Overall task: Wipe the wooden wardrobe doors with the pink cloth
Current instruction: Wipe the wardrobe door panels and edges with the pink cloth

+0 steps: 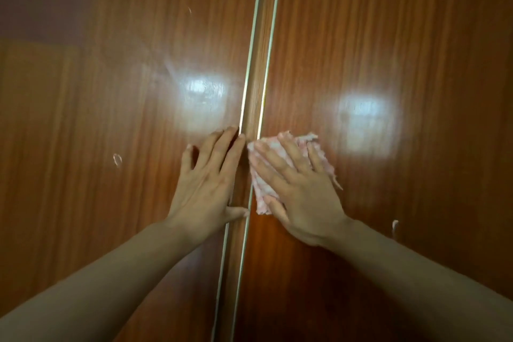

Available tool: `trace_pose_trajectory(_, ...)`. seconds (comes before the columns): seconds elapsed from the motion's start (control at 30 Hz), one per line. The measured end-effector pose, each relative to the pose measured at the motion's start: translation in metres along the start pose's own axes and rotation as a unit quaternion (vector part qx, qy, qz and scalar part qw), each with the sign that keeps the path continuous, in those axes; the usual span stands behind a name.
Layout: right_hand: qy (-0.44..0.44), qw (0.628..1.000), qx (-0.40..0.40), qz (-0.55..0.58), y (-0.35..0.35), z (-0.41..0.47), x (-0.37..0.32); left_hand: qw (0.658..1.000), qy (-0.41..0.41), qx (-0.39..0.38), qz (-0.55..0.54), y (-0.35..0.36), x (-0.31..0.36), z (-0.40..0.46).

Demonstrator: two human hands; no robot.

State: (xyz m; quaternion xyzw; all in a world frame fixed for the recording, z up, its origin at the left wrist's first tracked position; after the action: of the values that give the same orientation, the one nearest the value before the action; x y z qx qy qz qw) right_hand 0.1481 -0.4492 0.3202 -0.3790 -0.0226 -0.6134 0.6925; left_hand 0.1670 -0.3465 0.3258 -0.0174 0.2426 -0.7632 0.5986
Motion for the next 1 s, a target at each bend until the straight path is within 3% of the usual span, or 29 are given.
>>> trace_pose_trajectory(0.17, -0.116, 0.985, -0.123, -0.039, 0.065, -0.111, -0.059, 0.996, 0.077, -0.025, 0.042, 0.013, 0.033, -0.037)
trace_pose_trajectory(0.27, -0.148, 0.978, -0.132, -0.06, 0.05, -0.101, -0.033, 0.993, 0.101, -0.034, 0.058, 0.015, 0.044, -0.048)
trace_pose_trajectory(0.33, -0.044, 0.996, -0.044, -0.071, 0.001, -0.061, 0.028, 0.993, 0.091, -0.047, 0.052, 0.016, 0.047, -0.048)
trace_pose_trajectory(0.43, 0.117, 0.991, 0.047, -0.048, -0.065, -0.027, 0.122, 0.996, 0.069, -0.05, 0.026, 0.016, 0.054, -0.048)
trace_pose_trajectory(0.53, 0.168, 0.982, 0.09, 0.002, -0.057, -0.044, 0.119, 0.999, 0.04, -0.03, 0.004, 0.009, 0.066, -0.048)
trace_pose_trajectory(0.6, 0.109, 0.992, 0.068, 0.008, -0.02, -0.086, 0.066, 0.999, 0.02, -0.031, -0.003, 0.009, 0.076, -0.049)
trace_pose_trajectory(0.7, -0.051, 0.997, -0.05, -0.016, 0.034, -0.163, -0.001, 0.999, 0.025, -0.029, 0.003, 0.007, 0.104, -0.053)
trace_pose_trajectory(0.8, -0.121, 0.989, -0.073, -0.054, 0.018, -0.161, 0.034, 0.998, 0.046, -0.041, 0.007, 0.009, 0.13, -0.048)
trace_pose_trajectory(0.93, 0.096, 0.992, 0.064, -0.043, -0.066, -0.117, 0.16, 1.0, 0.02, -0.011, -0.011, -0.003, 0.139, -0.026)
trace_pose_trajectory(1.0, 0.174, 0.979, 0.107, -0.002, -0.072, -0.126, 0.173, 1.0, 0.003, -0.008, -0.029, -0.004, 0.145, -0.023)
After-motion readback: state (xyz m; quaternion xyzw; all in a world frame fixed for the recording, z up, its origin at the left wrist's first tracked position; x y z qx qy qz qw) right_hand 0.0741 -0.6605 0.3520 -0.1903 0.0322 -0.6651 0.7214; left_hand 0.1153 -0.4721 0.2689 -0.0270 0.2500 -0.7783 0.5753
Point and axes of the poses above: each hand's wrist, its own z-axis towards the middle knuckle, its own y-axis out of the palm, x = y × z, the point moved 10 cm from there along z, towards the middle knuckle, and after that the axes turned 13 degrees about z, right-handed, at the moved point
